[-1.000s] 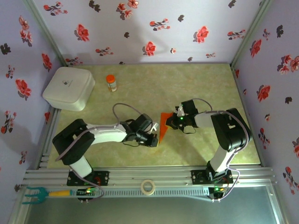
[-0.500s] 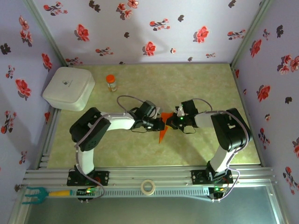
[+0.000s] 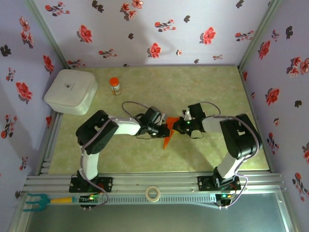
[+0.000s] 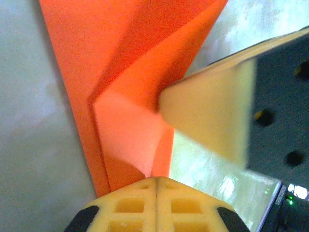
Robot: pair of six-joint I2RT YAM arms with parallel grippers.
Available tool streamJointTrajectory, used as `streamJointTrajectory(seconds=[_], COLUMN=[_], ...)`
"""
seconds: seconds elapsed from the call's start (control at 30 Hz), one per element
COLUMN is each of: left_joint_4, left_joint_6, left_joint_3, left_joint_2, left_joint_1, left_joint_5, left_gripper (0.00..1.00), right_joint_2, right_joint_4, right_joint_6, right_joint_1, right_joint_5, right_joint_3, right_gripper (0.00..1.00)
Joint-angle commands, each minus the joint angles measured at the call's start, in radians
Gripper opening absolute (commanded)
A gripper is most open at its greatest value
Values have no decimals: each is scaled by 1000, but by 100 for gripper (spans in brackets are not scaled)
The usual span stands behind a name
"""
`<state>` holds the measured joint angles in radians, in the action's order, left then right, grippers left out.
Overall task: Fold a paper plane with a square sheet of paper (pick it up from the middle)
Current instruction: Fold the wing for the fifth time at the center of the table.
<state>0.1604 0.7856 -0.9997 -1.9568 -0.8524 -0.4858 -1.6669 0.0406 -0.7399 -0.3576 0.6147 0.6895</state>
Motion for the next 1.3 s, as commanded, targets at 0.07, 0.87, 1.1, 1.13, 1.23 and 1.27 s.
streamJointTrajectory(seconds=[0.07, 0.87, 1.1, 1.13, 1.23, 1.27], left_joint_4=[-96, -74, -73, -72, -70, -70], left_joint_6=[-40, -55, -54, -53, -51, -50], left_joint_3=[133, 142, 163, 166, 172, 173], left_joint_2=[-5, 12, 19, 19, 14, 15], left_joint_1=[-5, -5, -5, -5, -5, -5], left_joint_5=[-14, -41, -36, -33, -26, -25], left_gripper=[0, 0, 0, 0, 0, 0], right_joint_2=[142, -8, -47, -45, -34, -31], right_joint_4=[-98, -72, -44, -44, -41, -33], right_joint_6=[54, 110, 91, 91, 84, 80], right_joint_1=[14, -101, -90, -85, -65, -52], right_joint_5=[-49, -87, -91, -93, -97, -98], right_joint_3=[22, 39, 34, 32, 19, 13], right_gripper=[10, 6, 6, 7, 7, 7])
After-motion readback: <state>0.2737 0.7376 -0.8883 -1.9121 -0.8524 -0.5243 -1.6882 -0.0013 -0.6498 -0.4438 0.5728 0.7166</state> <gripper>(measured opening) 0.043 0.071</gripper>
